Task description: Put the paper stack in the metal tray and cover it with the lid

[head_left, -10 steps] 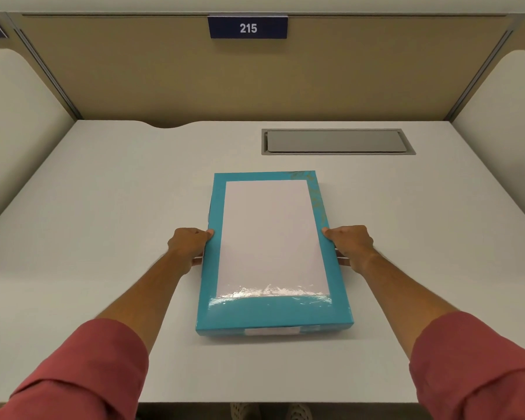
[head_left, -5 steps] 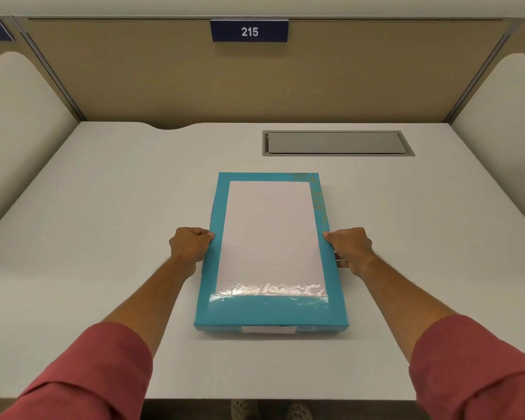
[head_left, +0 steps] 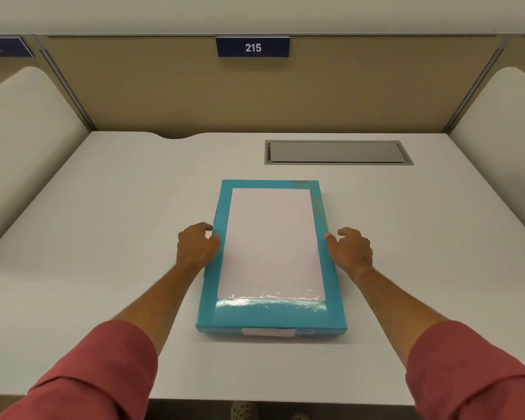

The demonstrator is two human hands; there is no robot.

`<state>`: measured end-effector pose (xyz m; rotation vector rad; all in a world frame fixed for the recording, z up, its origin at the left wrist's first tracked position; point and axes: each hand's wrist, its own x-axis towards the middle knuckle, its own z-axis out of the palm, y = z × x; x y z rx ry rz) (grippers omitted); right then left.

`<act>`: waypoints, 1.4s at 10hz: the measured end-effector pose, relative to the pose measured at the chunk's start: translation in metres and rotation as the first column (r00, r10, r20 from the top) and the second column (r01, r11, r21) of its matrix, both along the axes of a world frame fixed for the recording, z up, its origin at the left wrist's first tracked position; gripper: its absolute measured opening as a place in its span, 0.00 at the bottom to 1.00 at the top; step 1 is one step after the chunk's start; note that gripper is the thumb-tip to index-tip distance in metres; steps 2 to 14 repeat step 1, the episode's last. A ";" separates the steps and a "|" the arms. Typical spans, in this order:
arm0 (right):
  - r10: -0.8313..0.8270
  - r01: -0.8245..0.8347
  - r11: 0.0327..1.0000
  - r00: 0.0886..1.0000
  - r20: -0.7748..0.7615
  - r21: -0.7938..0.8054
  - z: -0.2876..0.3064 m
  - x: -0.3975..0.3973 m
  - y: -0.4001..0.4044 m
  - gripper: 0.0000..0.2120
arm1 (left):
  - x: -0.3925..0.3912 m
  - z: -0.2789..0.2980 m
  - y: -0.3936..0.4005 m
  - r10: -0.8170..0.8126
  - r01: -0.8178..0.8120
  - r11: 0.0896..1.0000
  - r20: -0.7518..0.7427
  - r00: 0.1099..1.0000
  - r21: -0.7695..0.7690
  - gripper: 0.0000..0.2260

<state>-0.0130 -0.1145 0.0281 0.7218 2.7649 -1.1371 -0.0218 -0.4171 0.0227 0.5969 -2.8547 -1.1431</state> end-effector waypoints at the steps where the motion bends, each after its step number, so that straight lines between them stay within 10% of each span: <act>1: 0.085 -0.075 0.990 0.993 -0.080 0.116 0.007 0.002 -0.001 0.30 | 0.002 0.009 0.010 -0.064 0.055 0.995 -0.102 0.993 -0.086 0.23; 14: 0.085 -0.075 0.990 0.993 -0.080 0.116 0.007 0.002 -0.001 0.30 | 0.002 0.009 0.010 -0.064 0.055 0.995 -0.102 0.993 -0.086 0.23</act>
